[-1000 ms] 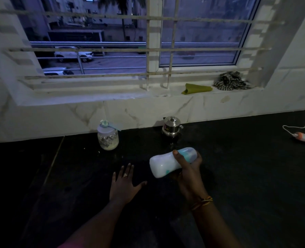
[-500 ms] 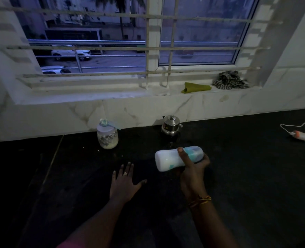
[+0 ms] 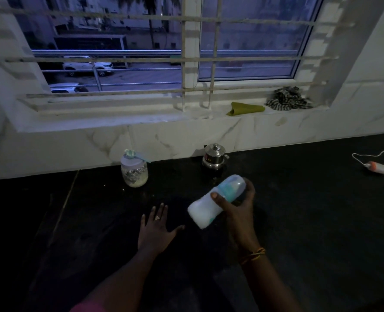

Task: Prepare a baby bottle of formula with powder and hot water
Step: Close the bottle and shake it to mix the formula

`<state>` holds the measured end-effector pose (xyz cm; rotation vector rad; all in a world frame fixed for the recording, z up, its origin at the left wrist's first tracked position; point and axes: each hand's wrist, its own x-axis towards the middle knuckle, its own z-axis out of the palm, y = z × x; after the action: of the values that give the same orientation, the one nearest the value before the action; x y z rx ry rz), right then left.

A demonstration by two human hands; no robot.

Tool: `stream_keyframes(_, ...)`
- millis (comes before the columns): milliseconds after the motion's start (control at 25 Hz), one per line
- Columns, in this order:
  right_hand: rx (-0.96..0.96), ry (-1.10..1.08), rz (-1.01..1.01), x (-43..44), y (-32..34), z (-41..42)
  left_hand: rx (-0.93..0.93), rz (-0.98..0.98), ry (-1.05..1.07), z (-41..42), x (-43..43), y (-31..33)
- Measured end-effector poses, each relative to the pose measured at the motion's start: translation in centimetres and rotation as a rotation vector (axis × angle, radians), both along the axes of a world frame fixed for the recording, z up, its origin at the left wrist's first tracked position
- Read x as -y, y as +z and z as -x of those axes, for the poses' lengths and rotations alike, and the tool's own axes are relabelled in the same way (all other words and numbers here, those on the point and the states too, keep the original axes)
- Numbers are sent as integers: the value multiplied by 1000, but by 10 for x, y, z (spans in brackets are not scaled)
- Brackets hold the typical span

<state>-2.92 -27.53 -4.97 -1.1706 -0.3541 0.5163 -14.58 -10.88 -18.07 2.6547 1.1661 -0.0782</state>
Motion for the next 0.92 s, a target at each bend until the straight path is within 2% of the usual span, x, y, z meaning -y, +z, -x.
stream_keyframes(120, 324, 150, 170, 0, 2, 1, 1, 9, -7, 0, 1, 1)
stream_keyframes(200, 369, 92, 155, -1, 8, 0, 1, 18, 0, 1, 1, 3)
stream_keyframes(280, 230, -15, 14, -3, 15, -1, 3, 4, 2, 0, 2, 3)
stream_keyframes(360, -2, -84, -177, -6, 18, -3, 7, -17, 6, -1, 1, 2)
stream_keyframes(480, -325, -17, -321, -12, 21, -1, 42, -25, 19, -3, 1, -1)
stream_keyframes(520, -356, 46, -300, -12, 19, 1, 51, -32, 21, -3, 1, -2)
stream_keyframes(600, -278, 165, -203, -9, 14, 4, 44, -40, 21, -2, 1, -2)
stream_keyframes(680, -157, 186, -132, -6, 11, 4, 6, -25, 3, -2, 1, -1)
stream_keyframes(720, -164, 159, -139, -5, 11, 3, 3, -16, 3, -1, 0, 0)
stream_keyframes(840, -434, 30, -267, -7, 11, -4, 3, -18, 15, -2, 0, 0)
stream_keyframes(920, -616, 54, -369, -10, 6, -8, 10, 7, 22, -2, 1, 1)
